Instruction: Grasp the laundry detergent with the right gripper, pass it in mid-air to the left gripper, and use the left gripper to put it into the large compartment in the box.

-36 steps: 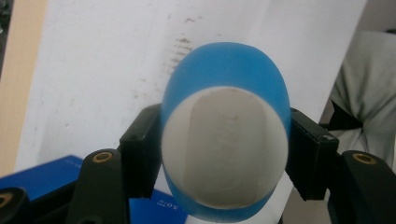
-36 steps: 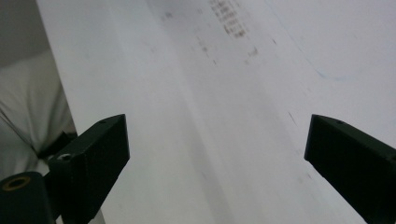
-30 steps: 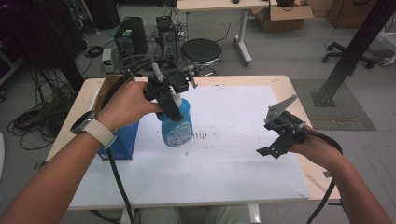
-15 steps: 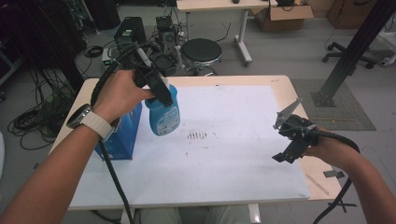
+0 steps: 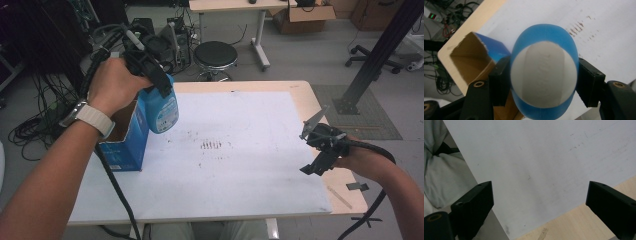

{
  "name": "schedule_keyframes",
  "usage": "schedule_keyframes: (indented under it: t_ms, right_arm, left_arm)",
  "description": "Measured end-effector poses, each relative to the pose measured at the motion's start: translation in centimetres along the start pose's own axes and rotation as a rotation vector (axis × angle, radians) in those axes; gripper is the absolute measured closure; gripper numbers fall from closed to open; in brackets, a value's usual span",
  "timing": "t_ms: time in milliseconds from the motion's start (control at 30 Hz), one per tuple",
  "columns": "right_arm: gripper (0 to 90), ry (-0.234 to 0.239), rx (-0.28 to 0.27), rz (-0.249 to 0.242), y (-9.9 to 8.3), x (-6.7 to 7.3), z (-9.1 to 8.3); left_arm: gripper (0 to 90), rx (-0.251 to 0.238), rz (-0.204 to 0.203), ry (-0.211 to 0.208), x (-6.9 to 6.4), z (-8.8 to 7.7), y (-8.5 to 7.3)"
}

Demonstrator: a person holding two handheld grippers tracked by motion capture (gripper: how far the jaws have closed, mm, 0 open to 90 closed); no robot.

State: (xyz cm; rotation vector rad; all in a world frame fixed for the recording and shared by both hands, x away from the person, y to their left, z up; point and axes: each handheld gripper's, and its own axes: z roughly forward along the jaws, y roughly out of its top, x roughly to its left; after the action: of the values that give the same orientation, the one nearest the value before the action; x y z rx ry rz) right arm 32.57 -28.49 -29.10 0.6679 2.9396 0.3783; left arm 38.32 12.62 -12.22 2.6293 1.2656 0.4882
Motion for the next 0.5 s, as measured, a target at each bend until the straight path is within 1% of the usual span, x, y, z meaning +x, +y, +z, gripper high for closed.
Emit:
schedule_keyframes:
  t_ms: [100, 267, 433, 500]
  right_arm:
    - [7.4, -0.002, 0.001, 0.000, 0.0, -0.1, 0.0]
    - [7.3, -0.003, 0.007, 0.001, 0.0, -0.3, 0.2]
    - [7.3, -0.001, 0.010, -0.002, 0.2, -0.3, 0.2]
    - [7.3, -0.001, 0.010, -0.005, 0.3, -0.4, 0.2]
  left_arm:
    - [38.2, -0.010, -0.044, 0.019, 1.0, -0.8, -0.1]
    - [38.2, -0.026, -0.143, 0.057, 2.5, -2.2, -0.5]
    - [38.2, -0.018, -0.223, 0.091, 4.1, -3.4, -1.1]
    - [38.2, -0.017, -0.261, 0.101, 4.7, -3.8, -1.4]
